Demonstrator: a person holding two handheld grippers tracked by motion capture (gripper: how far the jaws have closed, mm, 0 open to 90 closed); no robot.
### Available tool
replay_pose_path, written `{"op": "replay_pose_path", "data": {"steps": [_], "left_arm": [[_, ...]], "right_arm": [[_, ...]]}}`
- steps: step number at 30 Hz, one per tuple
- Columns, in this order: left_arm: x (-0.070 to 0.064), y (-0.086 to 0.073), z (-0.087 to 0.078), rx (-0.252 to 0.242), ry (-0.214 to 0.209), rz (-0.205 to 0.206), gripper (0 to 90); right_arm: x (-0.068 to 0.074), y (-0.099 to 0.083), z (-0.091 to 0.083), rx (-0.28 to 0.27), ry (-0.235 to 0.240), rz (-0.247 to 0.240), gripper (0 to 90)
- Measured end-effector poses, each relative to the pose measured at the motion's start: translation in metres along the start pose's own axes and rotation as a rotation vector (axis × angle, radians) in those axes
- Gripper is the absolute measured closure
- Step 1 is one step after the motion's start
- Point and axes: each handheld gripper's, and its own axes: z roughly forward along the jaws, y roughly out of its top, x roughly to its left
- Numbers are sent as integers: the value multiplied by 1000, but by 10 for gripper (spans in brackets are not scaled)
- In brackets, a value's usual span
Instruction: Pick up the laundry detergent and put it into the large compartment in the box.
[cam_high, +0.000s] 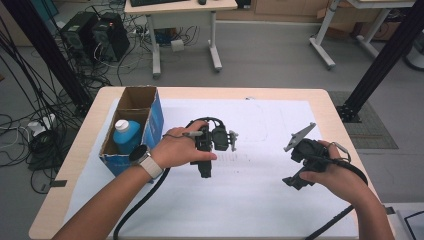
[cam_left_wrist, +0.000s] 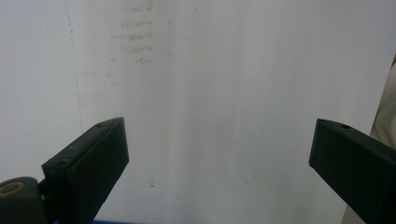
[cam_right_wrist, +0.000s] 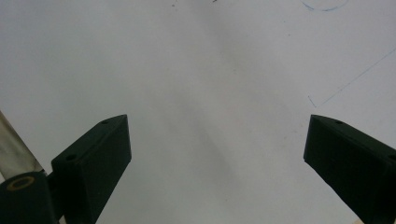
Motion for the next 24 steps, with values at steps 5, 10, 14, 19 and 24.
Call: {"op": "replay_pose_path", "data": {"steps": [5, 10, 14, 19, 24], "left_arm": [[0, 0, 0, 0, 2, -2, 51], [-1, 0, 0, -1, 4, -4, 51], [-2, 0, -1, 0, 5, -2, 51], [-3, -1, -1, -3, 5, -5, 51], [-3, -1, -2, -1, 6, -6, 51]], "right_arm": [[0, -2, -1, -2, -1, 5, 73], [1, -2, -1, -3, -2, 1, 73], [1, -2, -1, -4, -3, 0, 73], [2, -2, -2, -3, -2, -2, 73], [2, -1, -2, -2, -3, 0, 73]]}}
